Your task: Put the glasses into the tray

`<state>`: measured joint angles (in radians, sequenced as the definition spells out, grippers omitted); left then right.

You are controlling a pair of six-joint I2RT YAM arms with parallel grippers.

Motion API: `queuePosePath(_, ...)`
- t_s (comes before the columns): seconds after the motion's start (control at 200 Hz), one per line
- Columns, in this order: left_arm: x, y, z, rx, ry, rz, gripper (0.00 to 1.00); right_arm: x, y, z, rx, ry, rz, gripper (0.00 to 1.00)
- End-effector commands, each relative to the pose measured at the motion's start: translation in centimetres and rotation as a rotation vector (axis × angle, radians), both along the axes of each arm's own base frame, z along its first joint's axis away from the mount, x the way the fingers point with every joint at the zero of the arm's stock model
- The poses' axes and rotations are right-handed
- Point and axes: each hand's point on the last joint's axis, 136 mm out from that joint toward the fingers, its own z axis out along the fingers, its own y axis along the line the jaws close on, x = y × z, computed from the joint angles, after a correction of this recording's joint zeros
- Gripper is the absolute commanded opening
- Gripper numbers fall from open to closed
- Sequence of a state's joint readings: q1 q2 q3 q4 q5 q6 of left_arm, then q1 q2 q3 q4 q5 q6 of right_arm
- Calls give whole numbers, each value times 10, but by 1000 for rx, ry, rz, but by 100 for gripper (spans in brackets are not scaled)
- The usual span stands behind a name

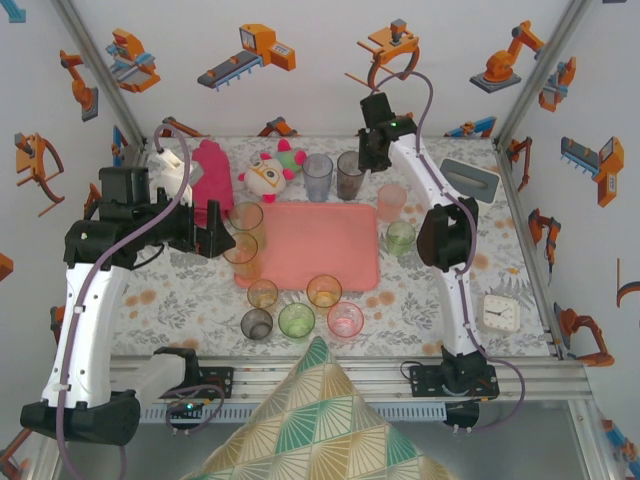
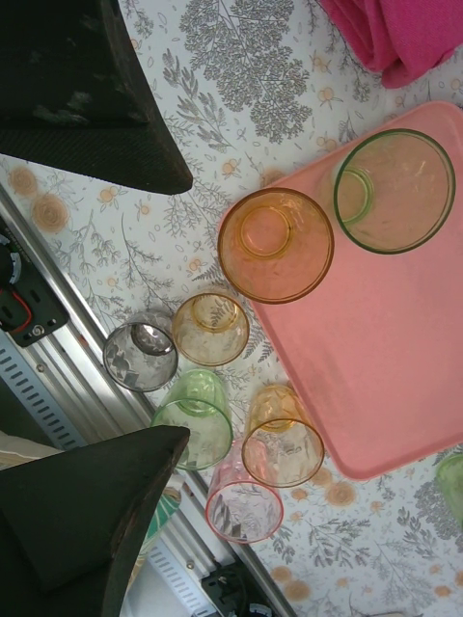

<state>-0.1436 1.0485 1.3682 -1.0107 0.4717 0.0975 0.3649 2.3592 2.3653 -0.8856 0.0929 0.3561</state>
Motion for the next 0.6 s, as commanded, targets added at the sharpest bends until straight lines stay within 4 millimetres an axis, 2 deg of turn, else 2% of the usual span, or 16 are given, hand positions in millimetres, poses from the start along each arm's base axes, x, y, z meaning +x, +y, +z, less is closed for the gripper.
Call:
queuePosePath(0.0, -5, -2, 8, -12, -19, -8, 97, 0, -2, -4, 5, 22, -13, 30)
queuePosePath(0.596, -5, -2, 12, -19, -28, -4, 97, 6, -5, 4, 24, 1, -25, 7)
